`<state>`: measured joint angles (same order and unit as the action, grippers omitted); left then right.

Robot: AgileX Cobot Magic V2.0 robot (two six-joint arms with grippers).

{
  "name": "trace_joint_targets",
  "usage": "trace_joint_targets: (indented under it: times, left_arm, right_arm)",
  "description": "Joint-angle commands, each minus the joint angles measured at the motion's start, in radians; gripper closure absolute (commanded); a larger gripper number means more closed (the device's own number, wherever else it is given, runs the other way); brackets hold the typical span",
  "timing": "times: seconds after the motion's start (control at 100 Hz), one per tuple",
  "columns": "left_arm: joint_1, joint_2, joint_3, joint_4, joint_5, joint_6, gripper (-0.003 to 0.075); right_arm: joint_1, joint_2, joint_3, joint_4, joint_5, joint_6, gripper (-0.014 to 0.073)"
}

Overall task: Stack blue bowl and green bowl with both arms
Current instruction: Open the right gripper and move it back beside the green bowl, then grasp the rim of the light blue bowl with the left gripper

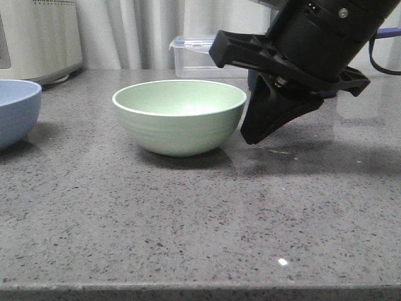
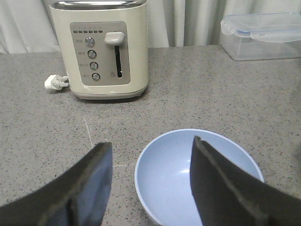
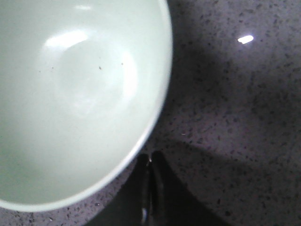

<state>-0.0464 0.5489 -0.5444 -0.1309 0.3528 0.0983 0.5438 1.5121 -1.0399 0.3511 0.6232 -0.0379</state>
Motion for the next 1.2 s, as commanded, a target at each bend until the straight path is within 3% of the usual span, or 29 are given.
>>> trace_joint_targets:
  times: [0.0,0.52,0.76,1.19]
  left_arm:
    - [0.003,0.006,-0.034,-0.013,-0.083,0.001,0.0356]
    - [0.010,0.021,-0.051,-0.013,-0.080,-0.005,0.0356]
    - [0.088,0.190,-0.187,-0.013,0.082,-0.048,0.0356]
    - [0.076,0.550,-0.406,-0.024,0.315,-0.048,0.0356]
  right_arm:
    - [0.001,-0.032,-0.021,0.027,-0.050,-0.014,0.0674]
    - [0.001,-0.032,-0.021,0.034,-0.056,-0.014,0.0674]
    - [0.001,-0.032,-0.021,0.034,-0.056,-0.014,0.0674]
    - [0.001,-0.032,-0.021,0.034,-0.053,-0.014,0.0674]
